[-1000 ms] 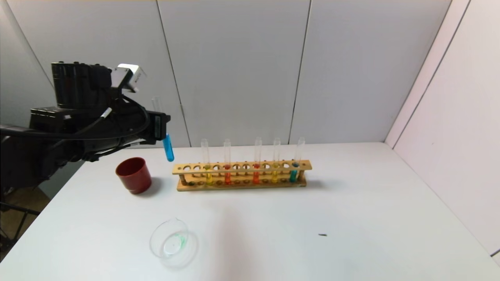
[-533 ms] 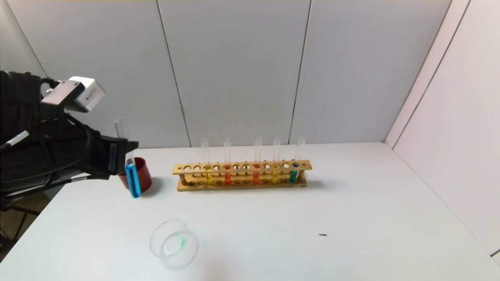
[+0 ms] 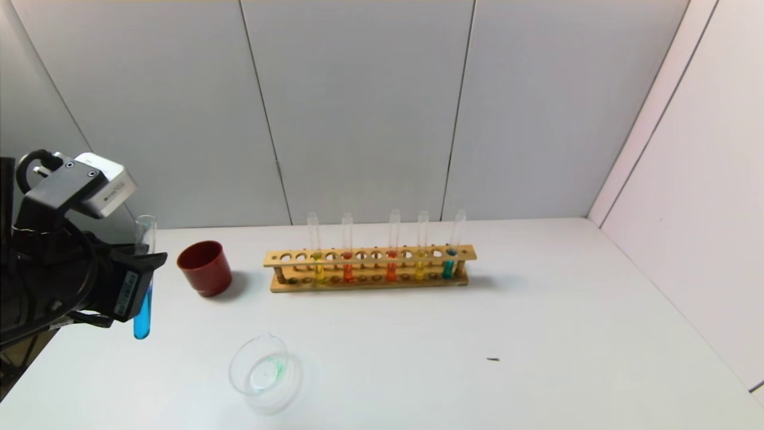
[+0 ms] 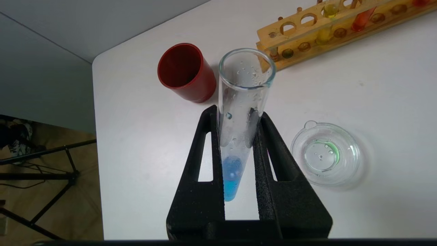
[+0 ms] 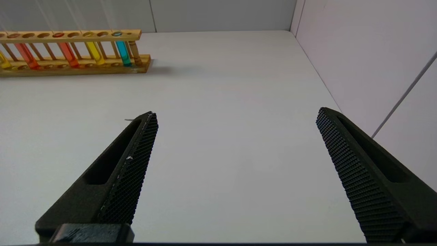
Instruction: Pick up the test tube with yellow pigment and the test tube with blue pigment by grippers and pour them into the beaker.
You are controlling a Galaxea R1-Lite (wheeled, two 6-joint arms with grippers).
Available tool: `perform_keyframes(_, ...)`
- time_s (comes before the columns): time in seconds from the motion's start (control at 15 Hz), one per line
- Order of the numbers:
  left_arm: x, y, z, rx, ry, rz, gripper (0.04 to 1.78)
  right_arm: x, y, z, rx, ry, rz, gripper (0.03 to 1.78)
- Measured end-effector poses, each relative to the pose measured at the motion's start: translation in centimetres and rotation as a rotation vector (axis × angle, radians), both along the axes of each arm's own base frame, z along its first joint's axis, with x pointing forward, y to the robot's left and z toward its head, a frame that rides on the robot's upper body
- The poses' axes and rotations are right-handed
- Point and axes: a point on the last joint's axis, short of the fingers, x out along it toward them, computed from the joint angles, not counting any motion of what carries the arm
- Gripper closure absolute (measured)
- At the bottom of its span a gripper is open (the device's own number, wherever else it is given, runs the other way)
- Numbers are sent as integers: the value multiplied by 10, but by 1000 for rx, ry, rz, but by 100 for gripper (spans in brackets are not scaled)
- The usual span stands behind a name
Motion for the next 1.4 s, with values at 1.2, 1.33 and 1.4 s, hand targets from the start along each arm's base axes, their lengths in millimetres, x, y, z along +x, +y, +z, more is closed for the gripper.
perform_keyframes(1.2, 1, 0, -44, 124, 174, -31, 151, 0, 0, 0, 0, 0, 0, 11)
perform_keyframes(1.33, 6, -1, -51, 169, 206, -37, 151, 0, 0, 0, 0, 0, 0, 11)
perform_keyframes(1.4, 8, -1, -54, 201, 222, -27, 151, 0, 0, 0, 0, 0, 0, 11)
